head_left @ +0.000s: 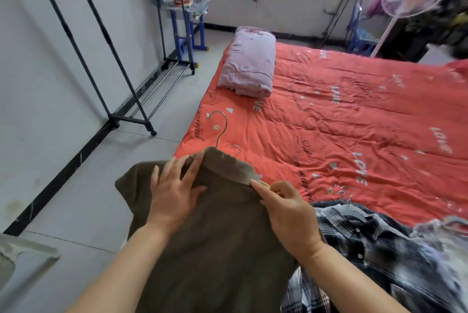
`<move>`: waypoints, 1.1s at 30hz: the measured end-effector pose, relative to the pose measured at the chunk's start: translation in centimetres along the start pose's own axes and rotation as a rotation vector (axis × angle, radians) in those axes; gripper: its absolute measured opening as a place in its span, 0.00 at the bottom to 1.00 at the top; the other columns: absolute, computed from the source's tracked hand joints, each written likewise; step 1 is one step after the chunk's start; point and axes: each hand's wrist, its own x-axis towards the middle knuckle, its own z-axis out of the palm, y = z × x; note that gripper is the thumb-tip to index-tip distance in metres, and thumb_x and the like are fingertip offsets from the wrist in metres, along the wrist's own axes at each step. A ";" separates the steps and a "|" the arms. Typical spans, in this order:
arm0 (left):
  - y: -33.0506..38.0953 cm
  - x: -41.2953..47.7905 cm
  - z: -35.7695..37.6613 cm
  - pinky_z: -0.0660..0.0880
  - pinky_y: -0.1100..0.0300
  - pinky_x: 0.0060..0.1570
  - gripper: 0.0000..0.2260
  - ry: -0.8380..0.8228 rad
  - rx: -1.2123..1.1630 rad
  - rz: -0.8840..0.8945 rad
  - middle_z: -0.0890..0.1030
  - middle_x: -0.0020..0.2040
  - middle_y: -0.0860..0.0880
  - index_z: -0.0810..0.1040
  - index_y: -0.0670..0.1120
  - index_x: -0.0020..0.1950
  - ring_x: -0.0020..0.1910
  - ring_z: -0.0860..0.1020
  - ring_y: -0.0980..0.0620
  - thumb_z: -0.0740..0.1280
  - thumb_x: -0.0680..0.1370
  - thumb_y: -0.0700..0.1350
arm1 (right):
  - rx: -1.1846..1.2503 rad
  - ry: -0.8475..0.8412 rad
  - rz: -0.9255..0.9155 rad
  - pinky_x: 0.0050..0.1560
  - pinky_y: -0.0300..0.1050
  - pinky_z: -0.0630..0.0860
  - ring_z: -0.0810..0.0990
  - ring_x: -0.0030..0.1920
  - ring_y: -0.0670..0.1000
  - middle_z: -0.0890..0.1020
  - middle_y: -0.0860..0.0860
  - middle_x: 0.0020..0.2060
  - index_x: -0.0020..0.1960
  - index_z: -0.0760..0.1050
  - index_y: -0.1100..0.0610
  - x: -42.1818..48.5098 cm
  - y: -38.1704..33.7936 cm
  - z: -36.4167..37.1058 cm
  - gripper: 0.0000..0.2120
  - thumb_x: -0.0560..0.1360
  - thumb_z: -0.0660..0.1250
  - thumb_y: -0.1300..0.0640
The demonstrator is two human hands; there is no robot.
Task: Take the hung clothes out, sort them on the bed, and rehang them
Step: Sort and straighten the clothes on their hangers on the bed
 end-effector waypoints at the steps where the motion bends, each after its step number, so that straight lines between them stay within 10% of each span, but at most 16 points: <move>1: 0.5 -0.1 -0.9 0.62 0.31 0.60 0.28 0.025 -0.006 0.033 0.76 0.59 0.40 0.59 0.55 0.72 0.60 0.73 0.38 0.54 0.74 0.61 | -0.015 0.017 0.000 0.27 0.39 0.75 0.78 0.34 0.47 0.72 0.43 0.42 0.62 0.70 0.41 -0.3 -0.4 -1.3 0.27 0.66 0.68 0.59; 12: 15.3 -3.4 -8.9 0.63 0.34 0.60 0.26 0.127 -0.124 0.415 0.76 0.50 0.39 0.59 0.58 0.71 0.49 0.77 0.38 0.57 0.73 0.56 | -0.264 0.303 0.046 0.27 0.37 0.74 0.76 0.32 0.45 0.76 0.45 0.38 0.60 0.75 0.41 -10.9 -1.0 -19.1 0.28 0.64 0.75 0.61; 18: 29.5 -10.7 -11.9 0.61 0.53 0.50 0.23 0.143 -0.280 0.644 0.76 0.48 0.43 0.63 0.56 0.70 0.46 0.71 0.44 0.57 0.75 0.52 | -0.413 0.427 0.172 0.30 0.42 0.78 0.78 0.35 0.47 0.76 0.46 0.40 0.63 0.72 0.41 -24.5 -0.8 -31.7 0.29 0.67 0.73 0.62; 33: 57.2 -29.1 -7.7 0.74 0.47 0.46 0.22 -0.132 -0.642 1.013 0.78 0.46 0.47 0.62 0.59 0.70 0.42 0.78 0.42 0.56 0.74 0.51 | -0.677 0.409 0.583 0.34 0.39 0.73 0.75 0.37 0.45 0.74 0.47 0.39 0.61 0.76 0.45 -52.1 0.6 -52.0 0.30 0.66 0.73 0.70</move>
